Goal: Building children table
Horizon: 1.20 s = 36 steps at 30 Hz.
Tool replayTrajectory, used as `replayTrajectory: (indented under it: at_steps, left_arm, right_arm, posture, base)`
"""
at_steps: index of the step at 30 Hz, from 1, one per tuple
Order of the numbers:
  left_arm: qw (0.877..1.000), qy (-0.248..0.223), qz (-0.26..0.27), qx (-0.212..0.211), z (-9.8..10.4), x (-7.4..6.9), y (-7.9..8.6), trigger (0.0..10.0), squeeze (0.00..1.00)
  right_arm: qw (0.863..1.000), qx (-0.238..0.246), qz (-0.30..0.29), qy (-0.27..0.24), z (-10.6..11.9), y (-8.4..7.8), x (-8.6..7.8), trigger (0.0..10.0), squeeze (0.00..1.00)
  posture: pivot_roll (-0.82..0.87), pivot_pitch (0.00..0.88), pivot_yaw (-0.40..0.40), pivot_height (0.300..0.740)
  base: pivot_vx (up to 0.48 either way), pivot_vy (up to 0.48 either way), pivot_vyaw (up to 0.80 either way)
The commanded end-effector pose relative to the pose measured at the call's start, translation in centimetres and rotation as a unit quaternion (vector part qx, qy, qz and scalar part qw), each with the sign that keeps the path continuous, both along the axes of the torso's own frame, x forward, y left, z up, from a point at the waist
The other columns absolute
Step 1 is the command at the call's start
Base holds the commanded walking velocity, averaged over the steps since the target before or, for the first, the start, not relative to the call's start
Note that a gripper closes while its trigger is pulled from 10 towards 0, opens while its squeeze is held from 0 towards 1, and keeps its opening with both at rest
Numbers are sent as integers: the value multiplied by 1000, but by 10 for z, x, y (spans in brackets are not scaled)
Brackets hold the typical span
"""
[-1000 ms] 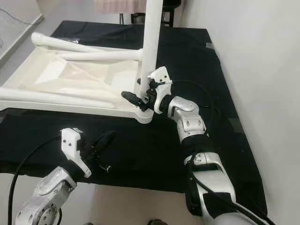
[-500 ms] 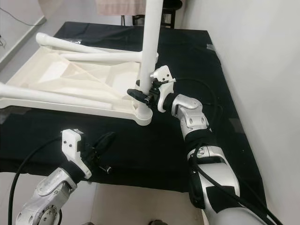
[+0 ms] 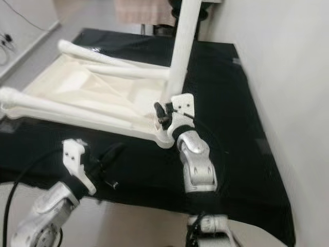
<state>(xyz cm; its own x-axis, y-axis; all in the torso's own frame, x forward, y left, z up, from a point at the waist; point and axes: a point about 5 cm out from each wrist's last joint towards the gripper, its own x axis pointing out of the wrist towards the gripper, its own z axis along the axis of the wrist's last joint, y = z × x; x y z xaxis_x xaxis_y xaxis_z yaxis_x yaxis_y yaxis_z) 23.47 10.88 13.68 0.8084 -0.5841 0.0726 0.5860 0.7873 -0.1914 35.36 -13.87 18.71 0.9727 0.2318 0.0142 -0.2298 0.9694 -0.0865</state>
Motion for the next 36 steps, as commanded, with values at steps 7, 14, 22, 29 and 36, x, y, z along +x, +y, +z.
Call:
replayTrajectory:
  at_steps: [7,14,22,29,36]
  left_arm:
    - [1000,7,10,2,-5,1,1,10000,0]
    - [1000,8,6,-3,-4,2,-1,10000,0]
    - [1000,8,6,-4,-4,2,1,10000,0]
    - [1000,7,5,-1,-4,3,2,10000,0]
    - [999,-9,21,34,0,3,5,10000,0]
  right_arm:
    - [990,-41,-129,48,-14,-40,1,10000,0]
    - [981,-55,-181,45,-6,-65,-2,10000,1000]
    - [976,-53,-206,52,-10,-76,-10,10000,1000]
    - [985,-23,-149,83,-30,-42,-24,10000,1000]
    - [994,2,-74,77,-35,-16,-37,10000,1000]
  posture:
    - [45,113,-44,740]
    - [35,117,-44,740]
    - [30,118,-39,740]
    - [28,118,-34,740]
    - [19,122,-33,740]
  base:
    - [0,0,0]
    - [0,0,0]
    - [0,0,0]
    - [0,0,0]
    - [0,0,0]
